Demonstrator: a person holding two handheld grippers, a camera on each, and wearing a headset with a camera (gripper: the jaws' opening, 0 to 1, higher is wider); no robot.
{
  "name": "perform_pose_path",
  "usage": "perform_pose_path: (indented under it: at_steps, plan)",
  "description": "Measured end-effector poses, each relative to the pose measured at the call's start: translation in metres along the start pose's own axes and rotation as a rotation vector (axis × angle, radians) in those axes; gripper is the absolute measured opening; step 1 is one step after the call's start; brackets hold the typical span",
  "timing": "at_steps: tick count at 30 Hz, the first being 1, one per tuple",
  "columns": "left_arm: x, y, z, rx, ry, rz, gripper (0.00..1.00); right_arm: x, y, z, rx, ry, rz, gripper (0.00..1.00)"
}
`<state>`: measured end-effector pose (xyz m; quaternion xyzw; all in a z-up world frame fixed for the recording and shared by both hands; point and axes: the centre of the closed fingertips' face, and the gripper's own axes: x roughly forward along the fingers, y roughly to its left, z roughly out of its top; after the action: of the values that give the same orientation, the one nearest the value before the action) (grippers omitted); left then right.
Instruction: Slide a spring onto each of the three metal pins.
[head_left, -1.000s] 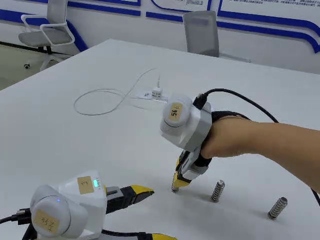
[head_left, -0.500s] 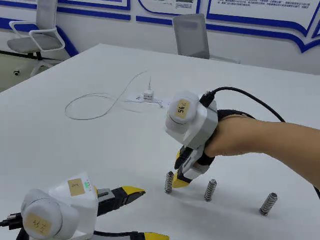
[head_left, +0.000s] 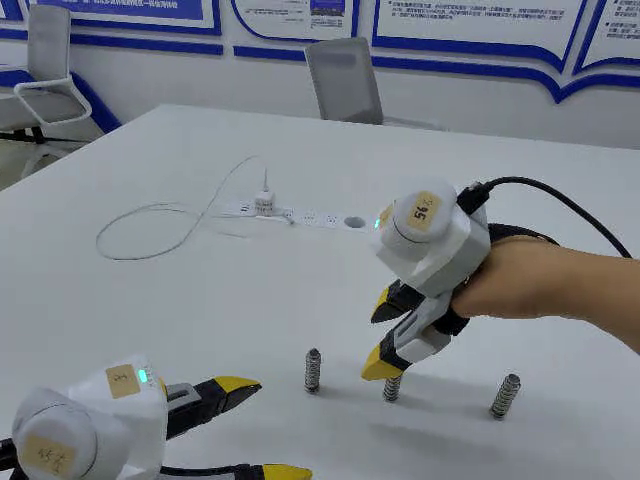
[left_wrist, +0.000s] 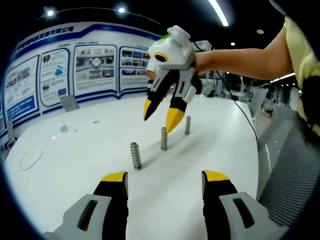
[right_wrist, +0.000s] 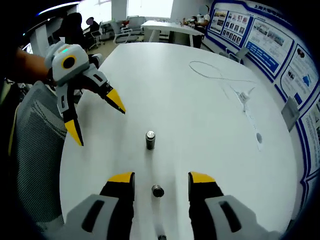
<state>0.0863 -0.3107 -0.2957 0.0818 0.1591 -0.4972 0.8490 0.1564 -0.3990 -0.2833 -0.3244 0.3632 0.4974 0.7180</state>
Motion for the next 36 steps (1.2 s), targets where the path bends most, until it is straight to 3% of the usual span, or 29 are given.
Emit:
perform_pose_path:
  at_steps: [7, 17, 25, 36]
  plan:
    - [0.003, 0.003, 0.003, -0.001, -0.005, -0.004, 0.62, -0.02, -0.003, -0.026, 0.082, -0.058, -0.06, 0.49]
    - [0.007, 0.003, 0.008, -0.01, -0.016, -0.019, 0.66, -0.049, -0.009, -0.053, 0.191, -0.151, -0.148, 0.5]
    - [0.009, 0.003, 0.009, -0.013, -0.014, -0.024, 0.68, -0.063, -0.01, -0.075, 0.26, -0.197, -0.195, 0.51]
    - [0.009, 0.0, 0.011, -0.011, -0.011, -0.027, 0.69, -0.081, 0.004, -0.098, 0.338, -0.283, -0.234, 0.52]
